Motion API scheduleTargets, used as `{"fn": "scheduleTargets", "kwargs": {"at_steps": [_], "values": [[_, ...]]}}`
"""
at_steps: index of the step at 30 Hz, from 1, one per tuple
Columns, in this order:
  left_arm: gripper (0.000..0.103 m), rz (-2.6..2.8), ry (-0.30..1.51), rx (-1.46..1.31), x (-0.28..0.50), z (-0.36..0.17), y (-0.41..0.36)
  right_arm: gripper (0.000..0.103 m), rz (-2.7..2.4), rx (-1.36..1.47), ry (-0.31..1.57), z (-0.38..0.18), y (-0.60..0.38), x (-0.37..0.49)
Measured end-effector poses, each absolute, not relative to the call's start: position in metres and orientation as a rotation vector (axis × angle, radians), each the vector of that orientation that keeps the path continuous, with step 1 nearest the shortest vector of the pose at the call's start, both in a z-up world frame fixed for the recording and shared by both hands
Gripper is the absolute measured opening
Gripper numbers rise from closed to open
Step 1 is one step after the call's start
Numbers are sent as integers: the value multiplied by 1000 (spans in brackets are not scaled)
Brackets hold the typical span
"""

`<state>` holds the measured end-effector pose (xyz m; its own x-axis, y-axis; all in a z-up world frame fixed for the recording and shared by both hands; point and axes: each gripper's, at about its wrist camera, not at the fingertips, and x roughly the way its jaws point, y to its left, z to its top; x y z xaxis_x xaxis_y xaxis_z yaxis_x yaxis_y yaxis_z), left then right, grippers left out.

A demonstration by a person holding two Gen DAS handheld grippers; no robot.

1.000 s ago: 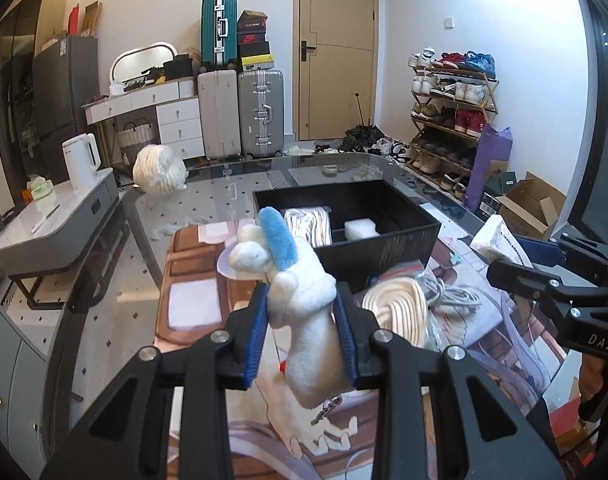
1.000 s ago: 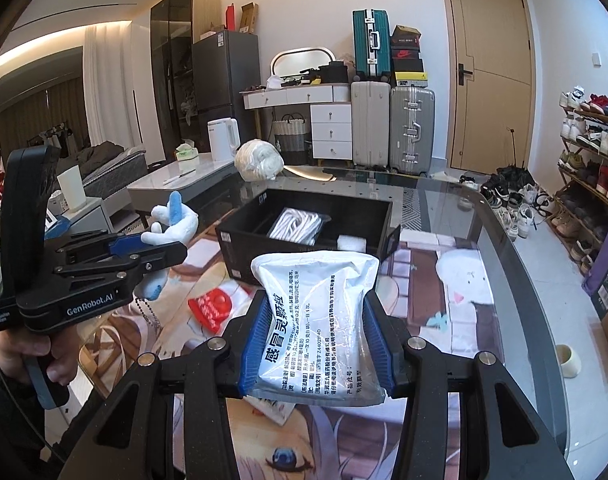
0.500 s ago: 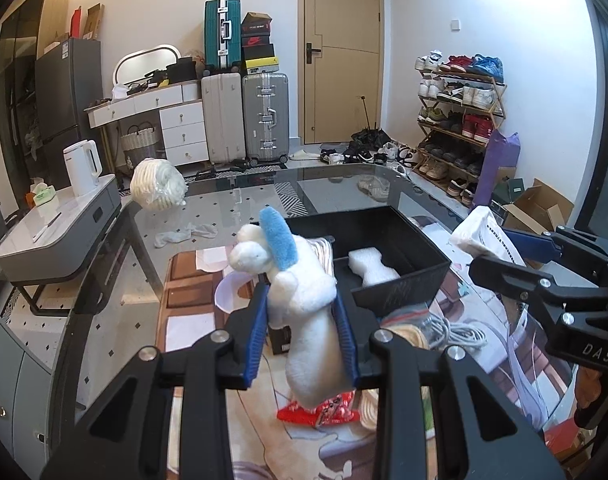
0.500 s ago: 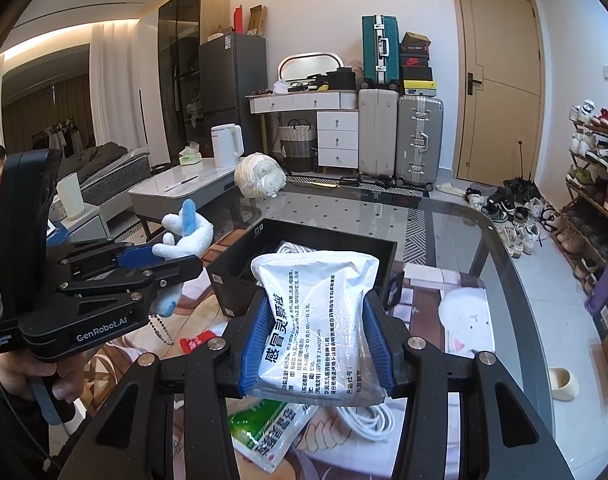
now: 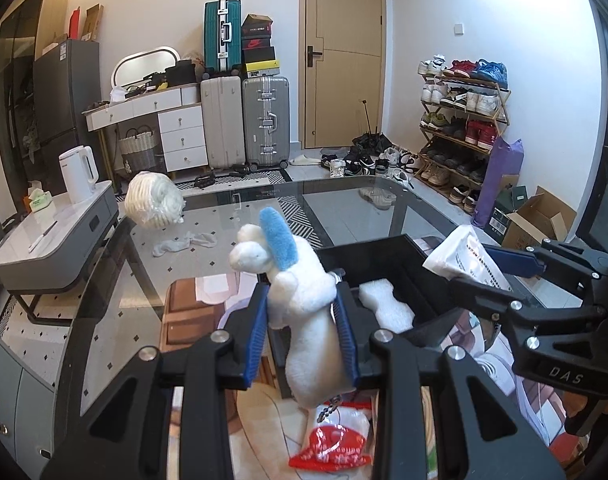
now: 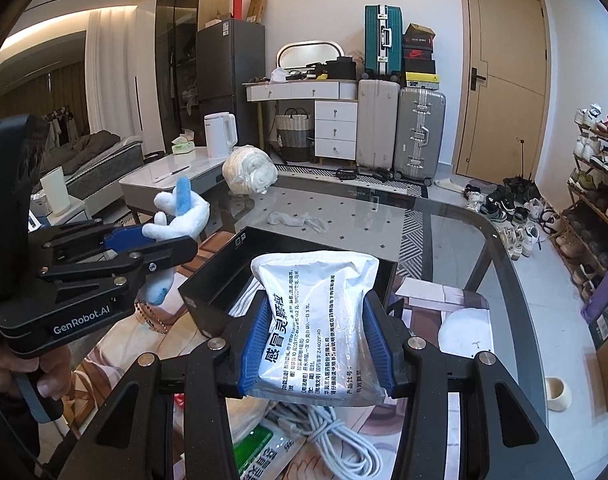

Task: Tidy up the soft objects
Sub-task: 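Lift the bunny and printed packet and carry both over the black box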

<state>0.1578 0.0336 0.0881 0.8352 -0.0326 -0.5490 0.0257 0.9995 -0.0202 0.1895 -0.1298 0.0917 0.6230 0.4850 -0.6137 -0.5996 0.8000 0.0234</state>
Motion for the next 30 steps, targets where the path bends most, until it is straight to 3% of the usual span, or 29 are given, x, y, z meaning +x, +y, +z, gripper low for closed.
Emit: {"fn": "scheduleTargets", "kwargs": {"at_steps": [30], "values": [[31, -71, 678, 32, 236, 48, 25, 46, 667, -280, 729, 59, -95, 258]]}}
